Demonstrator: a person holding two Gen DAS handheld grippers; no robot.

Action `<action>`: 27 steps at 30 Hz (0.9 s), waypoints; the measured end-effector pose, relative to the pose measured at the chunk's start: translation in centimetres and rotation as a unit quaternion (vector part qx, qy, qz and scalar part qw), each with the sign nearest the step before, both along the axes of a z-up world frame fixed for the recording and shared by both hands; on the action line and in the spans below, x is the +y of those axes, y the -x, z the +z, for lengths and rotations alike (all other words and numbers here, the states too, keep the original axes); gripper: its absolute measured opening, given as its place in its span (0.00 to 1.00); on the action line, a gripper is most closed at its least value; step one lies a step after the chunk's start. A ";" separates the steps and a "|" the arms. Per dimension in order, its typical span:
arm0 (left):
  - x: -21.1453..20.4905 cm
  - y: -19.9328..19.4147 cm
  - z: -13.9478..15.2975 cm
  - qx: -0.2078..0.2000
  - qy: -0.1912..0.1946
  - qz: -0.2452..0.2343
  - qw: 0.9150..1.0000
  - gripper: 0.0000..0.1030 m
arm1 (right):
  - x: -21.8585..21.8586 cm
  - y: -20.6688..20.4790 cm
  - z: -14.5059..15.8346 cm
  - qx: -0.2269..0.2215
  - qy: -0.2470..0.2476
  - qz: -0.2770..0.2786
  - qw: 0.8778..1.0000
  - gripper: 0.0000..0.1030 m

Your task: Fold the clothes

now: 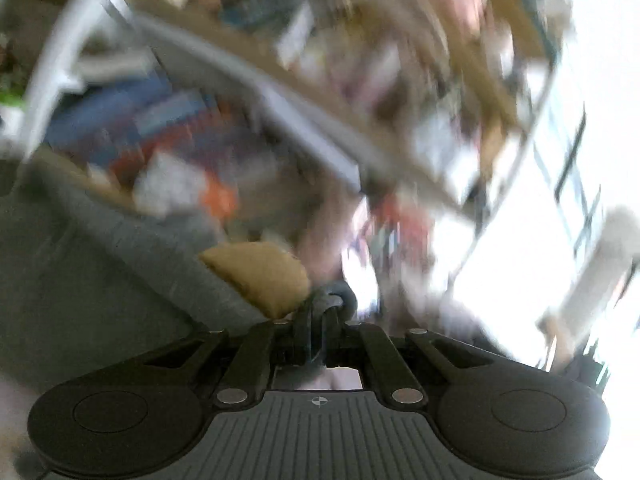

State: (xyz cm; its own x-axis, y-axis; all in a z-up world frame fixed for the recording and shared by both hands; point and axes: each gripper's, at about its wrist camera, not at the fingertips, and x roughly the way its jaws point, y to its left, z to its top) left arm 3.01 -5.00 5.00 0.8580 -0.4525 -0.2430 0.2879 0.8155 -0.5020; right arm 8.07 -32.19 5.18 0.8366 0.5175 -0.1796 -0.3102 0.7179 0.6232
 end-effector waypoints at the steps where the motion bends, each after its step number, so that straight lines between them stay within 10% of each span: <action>1: -1.2 -0.5 -1.0 0.018 -0.012 -0.015 1.000 0.03 | -0.1 0.1 0.1 -0.004 0.001 -0.004 1.000 0.78; 13: -1.4 -2.7 -4.2 0.114 -0.002 -0.061 0.992 0.16 | 0.4 0.0 0.2 -0.008 0.021 0.004 1.000 0.78; 14: -1.1 -2.7 -4.3 0.119 -0.002 -0.063 0.991 0.22 | 0.5 0.0 0.2 -0.007 0.023 0.005 1.000 0.78; 16: -0.3 -1.6 -4.2 0.116 0.006 -0.073 0.991 0.75 | 0.8 0.1 0.2 -0.007 0.028 0.010 1.000 0.78; 17: -0.1 -0.9 -4.1 0.105 0.009 -0.074 0.992 0.79 | 1.0 0.1 0.2 -0.007 0.031 0.013 0.999 0.78; 27: 3.8 3.1 -3.4 0.068 -0.036 -0.001 0.997 0.80 | 2.2 0.3 -0.2 -0.004 0.049 0.039 0.998 0.78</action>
